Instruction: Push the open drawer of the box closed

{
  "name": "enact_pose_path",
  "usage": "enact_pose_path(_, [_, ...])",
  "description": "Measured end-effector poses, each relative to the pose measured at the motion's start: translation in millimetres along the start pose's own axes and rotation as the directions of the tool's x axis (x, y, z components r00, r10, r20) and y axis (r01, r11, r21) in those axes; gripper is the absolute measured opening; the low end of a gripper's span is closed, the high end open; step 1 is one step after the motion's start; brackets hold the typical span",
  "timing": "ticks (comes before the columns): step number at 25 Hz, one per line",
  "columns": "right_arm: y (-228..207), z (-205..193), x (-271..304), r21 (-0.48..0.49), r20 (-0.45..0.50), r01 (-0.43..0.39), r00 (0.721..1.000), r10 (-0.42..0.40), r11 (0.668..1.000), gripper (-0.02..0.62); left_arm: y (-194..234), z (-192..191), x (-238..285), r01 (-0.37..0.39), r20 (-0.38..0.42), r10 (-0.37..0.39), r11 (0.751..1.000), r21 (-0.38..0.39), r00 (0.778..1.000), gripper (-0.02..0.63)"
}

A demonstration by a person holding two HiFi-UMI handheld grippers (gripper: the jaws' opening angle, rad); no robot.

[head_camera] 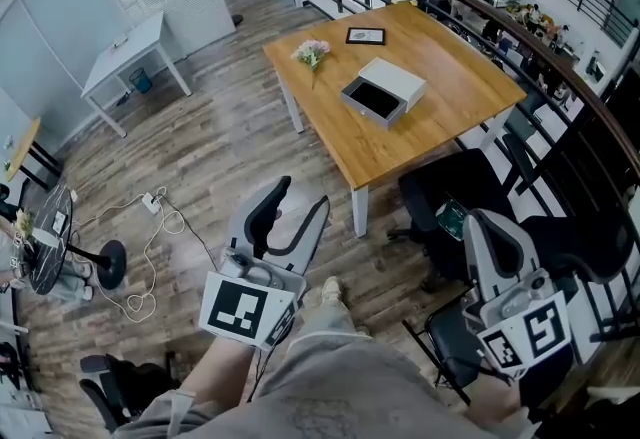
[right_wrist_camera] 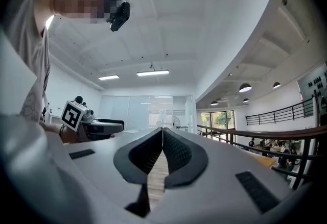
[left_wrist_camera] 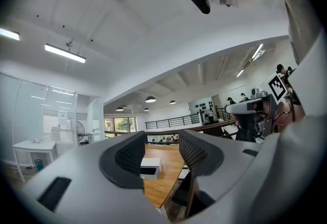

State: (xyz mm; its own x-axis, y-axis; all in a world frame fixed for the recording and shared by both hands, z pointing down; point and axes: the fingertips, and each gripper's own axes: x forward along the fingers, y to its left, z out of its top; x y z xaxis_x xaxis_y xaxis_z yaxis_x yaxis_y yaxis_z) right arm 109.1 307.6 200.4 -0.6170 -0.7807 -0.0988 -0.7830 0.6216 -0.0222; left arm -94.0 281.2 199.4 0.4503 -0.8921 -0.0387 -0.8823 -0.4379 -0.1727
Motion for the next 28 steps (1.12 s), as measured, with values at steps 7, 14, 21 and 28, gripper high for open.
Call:
enact_pose_path(7, [-23,-15,33,0.007,-0.021,0.006,1.0,-0.006,1.0,0.031,18,-21,35,0.017,-0.028,-0.017,1.0,-0.004,0.999,0.224])
enact_pose_path(14, [-56,-40,92,0.016,-0.079,0.02,0.997,-0.019,1.0,0.031,52,-54,92,0.057,-0.092,-0.058,0.998,-0.017,0.994,0.218])
enact_pose_path(21, [-90,-68,163,0.021,-0.165,0.049,0.985,-0.045,0.999,0.031,89,-97,165,0.123,-0.199,-0.127,0.992,-0.03,0.972,0.215])
enact_pose_path(28, [-127,-94,241,0.063,-0.246,0.094,0.966,-0.076,0.994,0.031,128,-151,242,0.195,-0.319,-0.201,0.98,-0.049,0.926,0.215])
